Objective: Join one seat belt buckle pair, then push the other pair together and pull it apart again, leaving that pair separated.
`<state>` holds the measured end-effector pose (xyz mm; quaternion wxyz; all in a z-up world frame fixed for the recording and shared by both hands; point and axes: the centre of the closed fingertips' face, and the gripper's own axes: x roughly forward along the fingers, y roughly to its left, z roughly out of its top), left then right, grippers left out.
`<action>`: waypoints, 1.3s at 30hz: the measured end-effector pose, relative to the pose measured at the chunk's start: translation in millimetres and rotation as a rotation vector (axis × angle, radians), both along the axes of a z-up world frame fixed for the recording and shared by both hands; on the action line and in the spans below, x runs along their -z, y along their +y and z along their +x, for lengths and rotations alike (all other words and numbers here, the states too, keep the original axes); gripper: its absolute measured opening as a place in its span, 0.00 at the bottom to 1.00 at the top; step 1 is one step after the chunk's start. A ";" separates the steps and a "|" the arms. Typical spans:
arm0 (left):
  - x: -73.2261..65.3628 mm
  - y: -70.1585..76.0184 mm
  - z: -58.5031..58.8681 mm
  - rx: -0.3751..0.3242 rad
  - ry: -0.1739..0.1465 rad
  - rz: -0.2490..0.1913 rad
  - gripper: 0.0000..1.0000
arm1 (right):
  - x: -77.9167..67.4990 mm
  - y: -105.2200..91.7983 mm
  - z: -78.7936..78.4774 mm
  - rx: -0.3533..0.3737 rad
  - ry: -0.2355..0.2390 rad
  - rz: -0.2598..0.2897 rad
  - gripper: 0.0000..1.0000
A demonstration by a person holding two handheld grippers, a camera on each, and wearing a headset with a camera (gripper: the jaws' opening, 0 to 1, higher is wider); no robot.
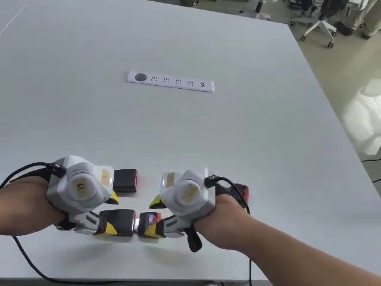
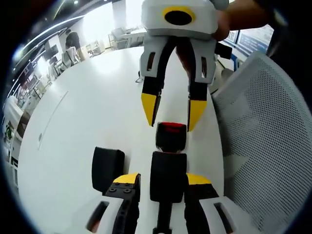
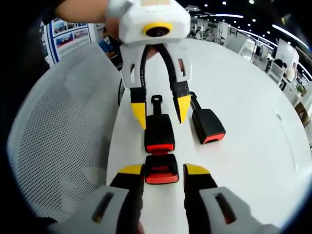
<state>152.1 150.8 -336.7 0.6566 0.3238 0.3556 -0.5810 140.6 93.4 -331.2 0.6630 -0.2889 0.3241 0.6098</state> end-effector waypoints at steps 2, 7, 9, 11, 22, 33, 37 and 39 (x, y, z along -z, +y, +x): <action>-4.1 0.3 10.0 -0.032 -0.005 -0.018 0.35 | -0.3 -9.6 5.2 0.013 -0.007 -0.005 0.31; -10.9 2.1 33.6 -0.056 -0.044 -0.024 0.37 | -1.1 -36.5 18.4 0.051 -0.023 -0.025 0.31; -13.6 1.6 43.6 -0.057 -0.063 -0.026 0.40 | -0.6 -51.4 24.8 0.071 -0.027 -0.037 0.32; -13.9 2.0 50.7 -0.061 -0.066 -0.023 0.41 | 0.6 -68.2 30.1 0.089 -0.027 -0.054 0.31; -11.4 4.3 70.8 -0.042 -0.083 0.020 0.45 | 8.2 -157.9 59.9 0.190 -0.051 -0.146 0.33; 5.1 11.5 74.7 -0.032 -0.056 0.066 0.46 | 15.3 -198.8 69.4 0.238 -0.053 -0.183 0.35; 6.2 10.4 77.9 -0.025 -0.062 0.071 0.44 | 23.7 -206.3 69.6 0.235 -0.035 -0.195 0.35; 6.7 8.6 78.9 -0.010 -0.067 0.070 0.43 | 26.7 -207.9 69.0 0.232 -0.028 -0.200 0.35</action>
